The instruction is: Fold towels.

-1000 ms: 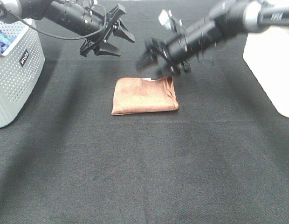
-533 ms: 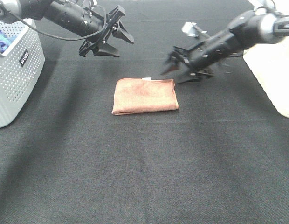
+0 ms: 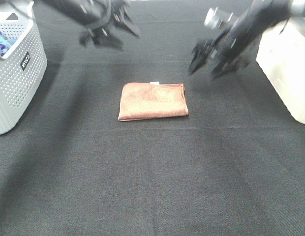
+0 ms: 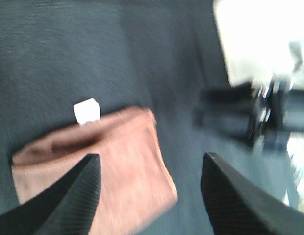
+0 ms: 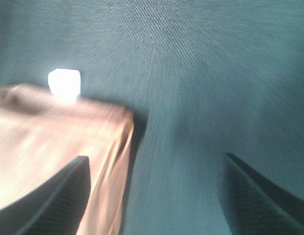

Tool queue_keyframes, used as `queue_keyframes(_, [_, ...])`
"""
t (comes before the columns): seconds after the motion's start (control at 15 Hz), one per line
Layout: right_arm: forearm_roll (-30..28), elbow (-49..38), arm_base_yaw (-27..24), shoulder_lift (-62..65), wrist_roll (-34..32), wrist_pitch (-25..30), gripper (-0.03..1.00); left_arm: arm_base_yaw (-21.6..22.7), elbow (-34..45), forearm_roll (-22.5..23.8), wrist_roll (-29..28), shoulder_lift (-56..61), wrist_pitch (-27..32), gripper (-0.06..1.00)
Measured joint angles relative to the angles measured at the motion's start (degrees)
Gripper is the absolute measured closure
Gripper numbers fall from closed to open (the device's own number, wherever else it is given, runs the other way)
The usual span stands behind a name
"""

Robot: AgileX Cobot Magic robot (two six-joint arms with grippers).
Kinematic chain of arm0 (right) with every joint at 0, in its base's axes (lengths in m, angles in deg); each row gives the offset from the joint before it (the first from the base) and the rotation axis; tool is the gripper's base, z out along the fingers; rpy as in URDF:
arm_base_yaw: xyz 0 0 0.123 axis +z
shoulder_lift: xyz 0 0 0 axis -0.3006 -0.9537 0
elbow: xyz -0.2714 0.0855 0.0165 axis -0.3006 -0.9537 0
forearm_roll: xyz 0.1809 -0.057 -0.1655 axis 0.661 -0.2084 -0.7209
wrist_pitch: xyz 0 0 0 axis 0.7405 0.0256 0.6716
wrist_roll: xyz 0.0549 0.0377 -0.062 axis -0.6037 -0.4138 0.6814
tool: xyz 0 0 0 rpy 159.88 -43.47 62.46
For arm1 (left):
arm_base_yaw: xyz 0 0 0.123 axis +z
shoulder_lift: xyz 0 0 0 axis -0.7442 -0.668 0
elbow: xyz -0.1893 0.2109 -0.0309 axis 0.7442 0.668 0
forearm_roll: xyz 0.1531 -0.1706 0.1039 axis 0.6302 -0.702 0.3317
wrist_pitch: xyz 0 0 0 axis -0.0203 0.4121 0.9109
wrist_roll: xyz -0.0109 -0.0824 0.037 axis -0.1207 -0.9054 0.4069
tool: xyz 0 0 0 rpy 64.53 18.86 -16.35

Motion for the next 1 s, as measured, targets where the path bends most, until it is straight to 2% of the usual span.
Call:
queue_keyframes(0.2, [-4.98, 0.00, 0.00, 6.42, -5.10, 10.89, 0.28, 0.29, -1.72, 3.50, 0.86, 5.16, 5.84, 0.36])
queue_keyframes(0.27, [-6.25, 0.00, 0.00, 8.65, -6.47, 13.98, 0.28, 0.29, -1.83, 5.67, 0.57, 6.99, 6.13, 0.36])
queue_keyframes(0.33, [-7.79, 0.00, 0.00, 11.46, -8.88, 17.07, 0.28, 0.29, -1.83, 10.26, -1.09, 10.14, 6.25, 0.36])
queue_keyframes(0.4, [-7.79, 0.00, 0.00, 11.46, -8.88, 17.07, 0.28, 0.29, -1.83, 10.26, -1.09, 10.14, 6.25, 0.36])
queue_keyframes(0.67, [-13.92, -2.23, 0.17, 19.48, -12.09, 17.82, 0.28, 0.23, -1.66, 25.61, -5.04, 21.49, 6.42, 0.36])
queue_keyframes(0.73, [-14.95, -4.07, 0.17, 22.17, -12.09, 17.88, 0.28, 0.23, -0.17, 28.48, -5.67, 24.87, 6.42, 0.36])
queue_keyframes(0.87, [-19.19, -11.46, 0.17, 30.94, -12.09, 17.88, 0.28, 0.23, 9.28, 34.26, -6.13, 35.52, 6.42, 0.36])
queue_keyframes(1.0, [-23.03, -18.22, 0.17, 38.39, -12.09, 17.93, 0.28, 0.23, 22.17, 38.45, -6.30, 44.58, 6.42, 0.36])
